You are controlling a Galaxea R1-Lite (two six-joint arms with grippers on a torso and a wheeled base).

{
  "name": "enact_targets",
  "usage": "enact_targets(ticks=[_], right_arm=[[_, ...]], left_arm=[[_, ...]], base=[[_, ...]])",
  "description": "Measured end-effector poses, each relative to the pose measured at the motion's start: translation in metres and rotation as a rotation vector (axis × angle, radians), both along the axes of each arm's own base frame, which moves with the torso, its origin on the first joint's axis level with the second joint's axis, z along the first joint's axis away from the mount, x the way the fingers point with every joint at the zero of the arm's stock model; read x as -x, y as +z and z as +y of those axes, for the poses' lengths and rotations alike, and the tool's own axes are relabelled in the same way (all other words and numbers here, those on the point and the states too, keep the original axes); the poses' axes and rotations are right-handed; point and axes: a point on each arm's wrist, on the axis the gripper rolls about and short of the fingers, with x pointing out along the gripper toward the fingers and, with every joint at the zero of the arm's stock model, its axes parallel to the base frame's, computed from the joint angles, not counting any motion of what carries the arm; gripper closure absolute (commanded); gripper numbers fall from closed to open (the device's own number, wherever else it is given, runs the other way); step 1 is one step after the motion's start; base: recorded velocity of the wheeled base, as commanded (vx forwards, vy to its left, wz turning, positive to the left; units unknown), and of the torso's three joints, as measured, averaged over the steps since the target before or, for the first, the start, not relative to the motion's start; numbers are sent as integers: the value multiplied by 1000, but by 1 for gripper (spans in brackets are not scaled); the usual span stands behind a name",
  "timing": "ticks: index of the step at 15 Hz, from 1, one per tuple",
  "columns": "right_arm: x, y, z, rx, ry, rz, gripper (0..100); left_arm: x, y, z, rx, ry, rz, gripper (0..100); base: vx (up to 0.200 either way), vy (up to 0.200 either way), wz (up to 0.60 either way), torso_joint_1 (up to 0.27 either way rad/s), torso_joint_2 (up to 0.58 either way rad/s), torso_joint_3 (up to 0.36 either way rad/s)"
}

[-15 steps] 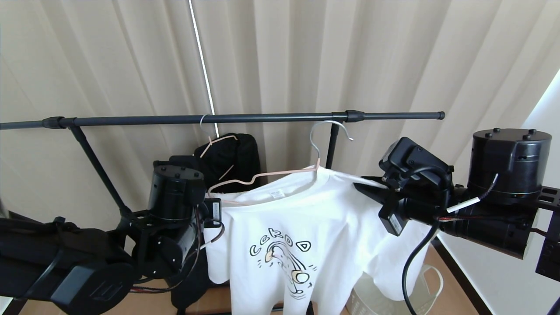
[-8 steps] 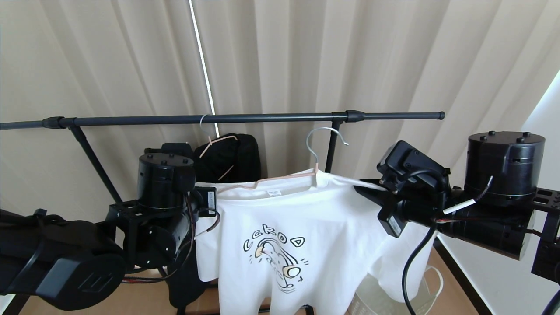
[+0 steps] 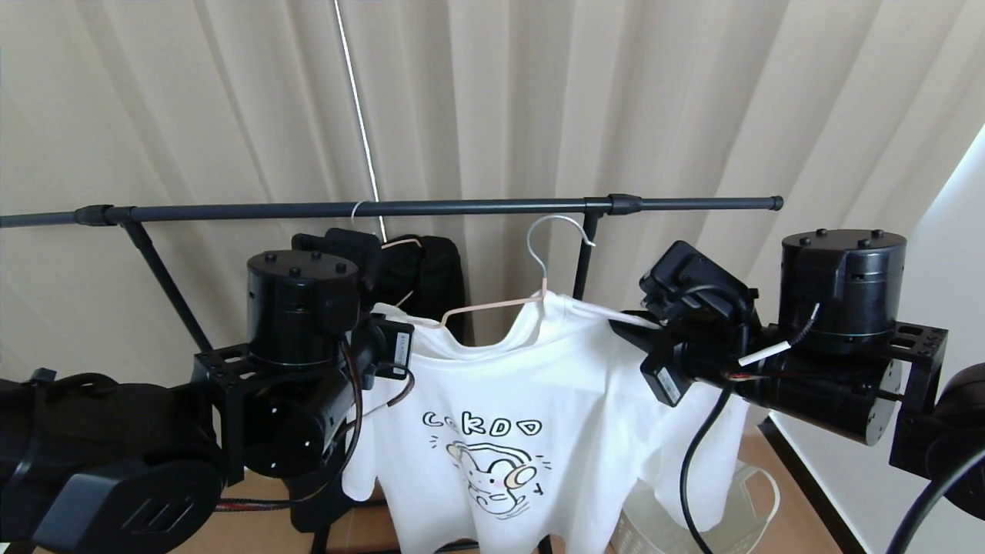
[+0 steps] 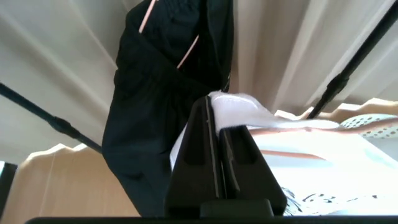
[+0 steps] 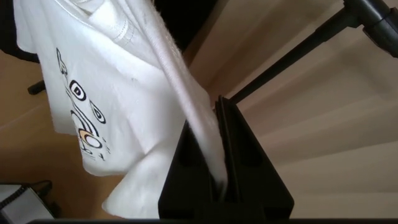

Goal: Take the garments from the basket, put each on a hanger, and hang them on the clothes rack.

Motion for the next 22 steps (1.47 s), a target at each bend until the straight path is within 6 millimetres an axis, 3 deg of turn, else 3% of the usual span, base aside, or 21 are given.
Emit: enact_targets(ticks=[6, 13, 17, 22], right_arm=[[-4, -4, 17, -46, -17, 5, 100], [-10, -19, 34, -73, -9, 40, 100], [-11, -29, 40, -60, 4, 67, 100], [-8, -23, 51, -195, 36, 62, 100]], left_arm=[[-6, 26, -10, -26, -20, 0, 100], [3, 59, -37, 16, -103, -49, 100], [10, 64, -43, 34, -130, -61, 100], [16, 67, -47, 53, -151, -68, 100]], base=[[0, 0, 0, 0, 0, 0], [0, 0, 0, 0, 0, 0], [0, 0, 0, 0, 0, 0], [0, 0, 0, 0, 0, 0]])
